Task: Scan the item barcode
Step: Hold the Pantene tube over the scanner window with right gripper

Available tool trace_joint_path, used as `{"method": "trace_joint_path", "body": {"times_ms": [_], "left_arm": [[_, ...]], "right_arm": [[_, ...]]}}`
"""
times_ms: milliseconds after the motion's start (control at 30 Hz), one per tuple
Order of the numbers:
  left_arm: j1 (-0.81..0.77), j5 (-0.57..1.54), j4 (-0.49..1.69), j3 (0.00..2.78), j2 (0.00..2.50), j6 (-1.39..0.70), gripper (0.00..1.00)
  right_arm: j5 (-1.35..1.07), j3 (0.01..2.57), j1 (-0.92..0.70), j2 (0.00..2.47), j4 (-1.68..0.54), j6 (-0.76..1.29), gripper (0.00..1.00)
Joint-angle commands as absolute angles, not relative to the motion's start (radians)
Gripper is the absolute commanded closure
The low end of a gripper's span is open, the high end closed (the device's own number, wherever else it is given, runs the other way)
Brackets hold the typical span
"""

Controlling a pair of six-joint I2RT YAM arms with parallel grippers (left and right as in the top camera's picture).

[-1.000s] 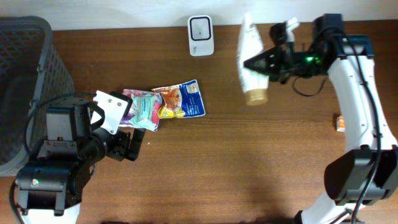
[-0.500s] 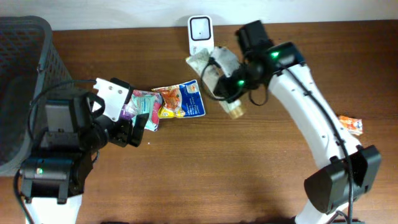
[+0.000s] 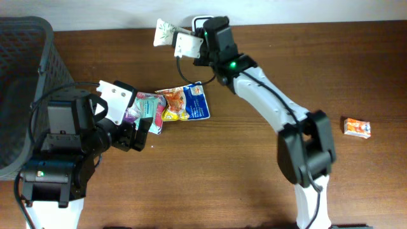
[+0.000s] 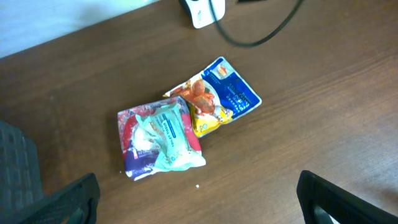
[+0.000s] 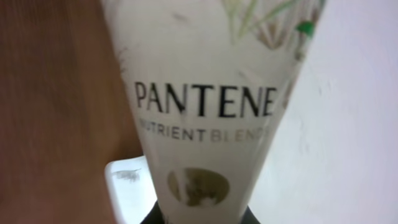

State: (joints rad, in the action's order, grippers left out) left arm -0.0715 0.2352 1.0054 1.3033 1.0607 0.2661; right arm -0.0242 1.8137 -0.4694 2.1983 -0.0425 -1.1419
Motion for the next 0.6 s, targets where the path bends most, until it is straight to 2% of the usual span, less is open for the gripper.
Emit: {"method": "trace_joint_path", "body": {"times_ms": [0,167,333,433,567], "left_arm": [[-0.067,0.239,1.007,1.304,1.057,0.26,0.01],[-0.067,0.236,1.01,1.304,1.057,0.29,0.01],[-0.067,0.236,1.015,1.304,1.057,0.29,0.01],[-0.067,0.236,1.015,1.304,1.057,0.29,0.01],[-0.067,0.236,1.018,1.304,1.057,0.29,0.01]], "right_arm": [[-0.007,1.836,-0.464,2.285,0.146,-1.363,0.96],[-0.016,1.837,-0.423,2.398,0.294,-1.425,0.96],[-0.135,1.88,-0.397,2.408,0.296,-1.424,0.96],[-0.156,2.025,-0.387,2.464,0.233,-1.324,0.96],[-0.173,2.17,-0.385,2.51,0.076,-1.287,0.96]]}}
